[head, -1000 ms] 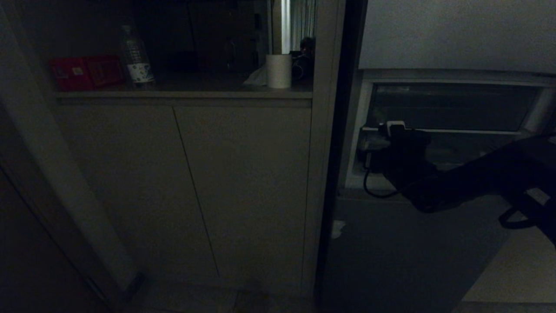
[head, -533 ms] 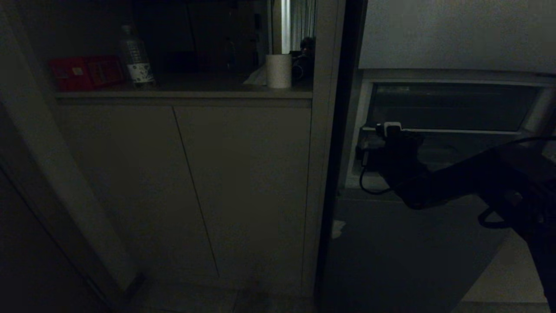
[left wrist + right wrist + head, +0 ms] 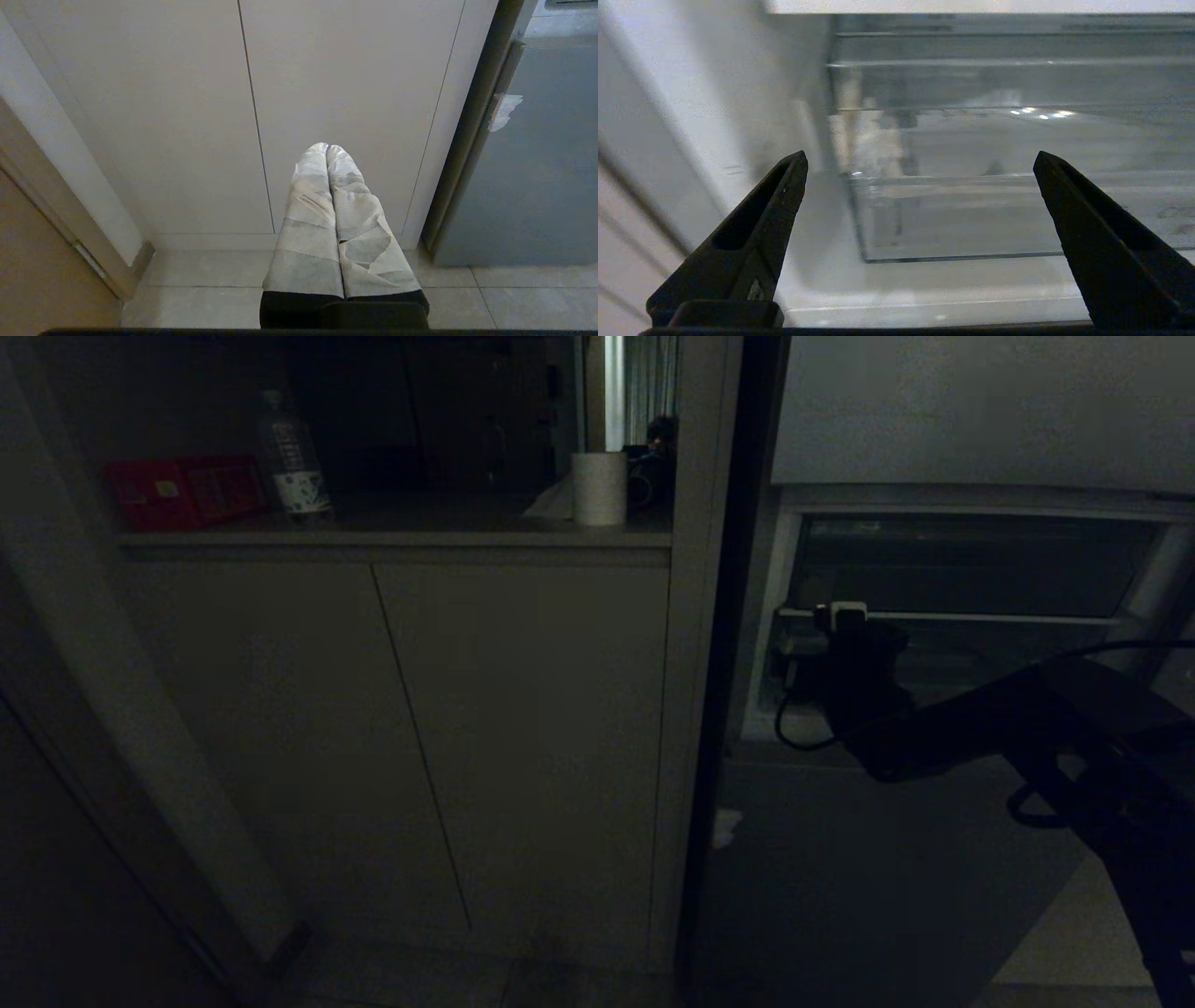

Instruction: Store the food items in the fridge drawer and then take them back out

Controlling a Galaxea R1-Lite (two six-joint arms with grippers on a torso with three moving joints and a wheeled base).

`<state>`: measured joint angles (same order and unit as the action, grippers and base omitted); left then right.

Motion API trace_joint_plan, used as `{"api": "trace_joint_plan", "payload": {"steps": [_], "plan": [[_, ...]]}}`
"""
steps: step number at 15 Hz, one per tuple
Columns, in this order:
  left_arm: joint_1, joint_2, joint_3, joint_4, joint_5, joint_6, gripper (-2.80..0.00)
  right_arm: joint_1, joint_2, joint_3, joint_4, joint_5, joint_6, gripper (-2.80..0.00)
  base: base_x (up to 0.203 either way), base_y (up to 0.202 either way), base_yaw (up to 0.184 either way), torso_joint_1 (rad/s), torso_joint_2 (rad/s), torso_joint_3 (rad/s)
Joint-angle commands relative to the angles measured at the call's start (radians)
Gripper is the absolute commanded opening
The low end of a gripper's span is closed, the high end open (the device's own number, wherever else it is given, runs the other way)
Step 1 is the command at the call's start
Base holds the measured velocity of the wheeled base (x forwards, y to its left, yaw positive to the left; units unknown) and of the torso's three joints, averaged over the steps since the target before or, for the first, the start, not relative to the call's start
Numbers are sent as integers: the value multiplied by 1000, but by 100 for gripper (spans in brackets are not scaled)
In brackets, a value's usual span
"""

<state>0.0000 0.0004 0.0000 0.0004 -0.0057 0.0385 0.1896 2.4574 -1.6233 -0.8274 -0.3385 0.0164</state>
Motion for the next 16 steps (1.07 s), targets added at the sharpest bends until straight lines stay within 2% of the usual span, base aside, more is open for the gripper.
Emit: {"api": "trace_joint_plan", "payload": {"steps": [1, 6, 16], "plan": [[0, 1, 0, 0, 0, 1, -280, -8, 8, -25, -4, -1, 2, 0, 0, 0, 0, 0, 0, 0], [0, 1, 0, 1, 0, 1, -280, -4, 85, -161, 11, -2, -2, 0, 0, 0, 0, 0, 0, 0], [0, 1, 0, 1, 0, 1, -280, -1, 121, -244, 44, -2, -1, 0, 0, 0, 0, 0, 0, 0]]}}
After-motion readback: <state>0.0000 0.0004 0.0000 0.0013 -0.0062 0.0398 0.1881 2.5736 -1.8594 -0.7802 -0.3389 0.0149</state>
